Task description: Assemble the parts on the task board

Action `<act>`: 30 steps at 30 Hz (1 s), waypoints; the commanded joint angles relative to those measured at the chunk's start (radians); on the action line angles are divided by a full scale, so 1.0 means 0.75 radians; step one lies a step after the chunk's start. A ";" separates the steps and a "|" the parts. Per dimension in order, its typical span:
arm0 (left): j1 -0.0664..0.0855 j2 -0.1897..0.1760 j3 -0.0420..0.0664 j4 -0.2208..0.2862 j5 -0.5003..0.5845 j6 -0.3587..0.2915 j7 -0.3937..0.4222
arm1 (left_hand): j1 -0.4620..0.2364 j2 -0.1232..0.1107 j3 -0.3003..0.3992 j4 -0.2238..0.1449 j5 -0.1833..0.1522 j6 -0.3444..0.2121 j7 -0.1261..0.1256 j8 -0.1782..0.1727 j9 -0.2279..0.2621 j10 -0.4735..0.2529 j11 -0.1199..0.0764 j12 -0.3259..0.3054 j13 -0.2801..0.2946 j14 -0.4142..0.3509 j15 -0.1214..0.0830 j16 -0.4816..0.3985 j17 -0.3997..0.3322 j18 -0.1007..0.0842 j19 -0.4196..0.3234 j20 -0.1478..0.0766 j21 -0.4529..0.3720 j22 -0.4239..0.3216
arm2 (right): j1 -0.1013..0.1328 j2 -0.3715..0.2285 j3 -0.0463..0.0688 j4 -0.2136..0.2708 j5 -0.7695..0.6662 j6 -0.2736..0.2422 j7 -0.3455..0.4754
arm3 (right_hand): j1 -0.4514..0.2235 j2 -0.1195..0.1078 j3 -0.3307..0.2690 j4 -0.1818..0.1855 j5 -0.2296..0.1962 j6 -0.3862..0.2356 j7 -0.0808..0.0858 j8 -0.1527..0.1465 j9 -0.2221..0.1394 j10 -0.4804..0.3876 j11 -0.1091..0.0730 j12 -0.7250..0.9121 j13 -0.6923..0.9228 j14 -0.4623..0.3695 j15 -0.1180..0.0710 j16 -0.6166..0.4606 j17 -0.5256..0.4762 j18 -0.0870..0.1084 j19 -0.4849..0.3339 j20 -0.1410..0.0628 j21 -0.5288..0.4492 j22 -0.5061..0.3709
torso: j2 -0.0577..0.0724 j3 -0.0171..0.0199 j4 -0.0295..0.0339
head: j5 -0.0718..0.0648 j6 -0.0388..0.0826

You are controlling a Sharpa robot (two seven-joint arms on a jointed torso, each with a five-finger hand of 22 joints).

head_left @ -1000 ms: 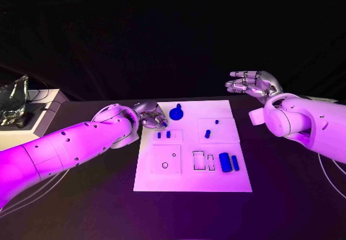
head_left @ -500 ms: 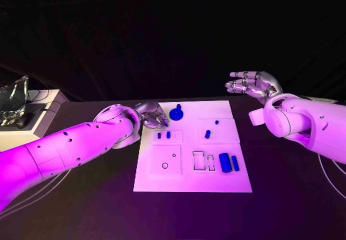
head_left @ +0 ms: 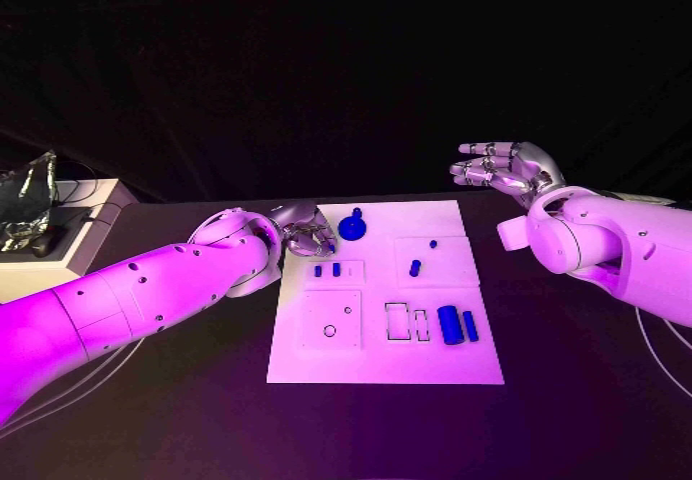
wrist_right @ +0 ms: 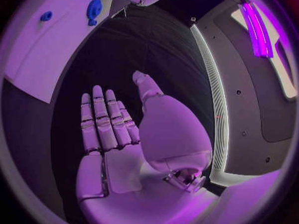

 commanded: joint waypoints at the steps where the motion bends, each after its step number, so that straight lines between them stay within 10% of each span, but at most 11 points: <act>1: -0.004 0.003 -0.003 0.000 -0.009 0.037 -0.036 | 0.001 0.008 0.003 0.009 -0.001 0.000 0.006 0.004 0.001 -0.010 0.001 -0.005 0.001 0.000 0.002 -0.006 0.002 0.025 -0.001 0.006 -0.004 0.017 | 0.000 0.001 0.000 0.001 -0.010 0.023 0.018 | -0.010 0.009 -0.001 -0.004 0.008 0.010 0.078 -0.005 0.000 0.011 0.003 -0.005 0.000 0.006 0.001 -0.005 -0.002 -0.006 -0.004 -0.002 -0.003 -0.001 | 0.000 -0.0007 0.0003 | -0.001 -0.002; 30: -0.004 -0.009 -0.004 0.010 -0.006 0.084 -0.050 | 0.001 -0.005 0.013 0.006 -0.002 -0.082 0.003 0.002 -0.002 -0.007 -0.002 -0.001 0.002 -0.002 0.001 -0.005 0.003 0.029 -0.004 0.011 -0.002 0.017 | 0.000 0.002 0.000 -0.001 -0.010 0.026 0.018 | -0.010 0.009 -0.001 -0.004 0.008 0.010 0.078 -0.005 0.000 0.011 0.003 -0.005 0.000 0.006 0.001 -0.005 -0.002 -0.006 -0.004 -0.002 -0.003 -0.001 | -0.001 -0.0003 -0.0004 | 0.001 -0.010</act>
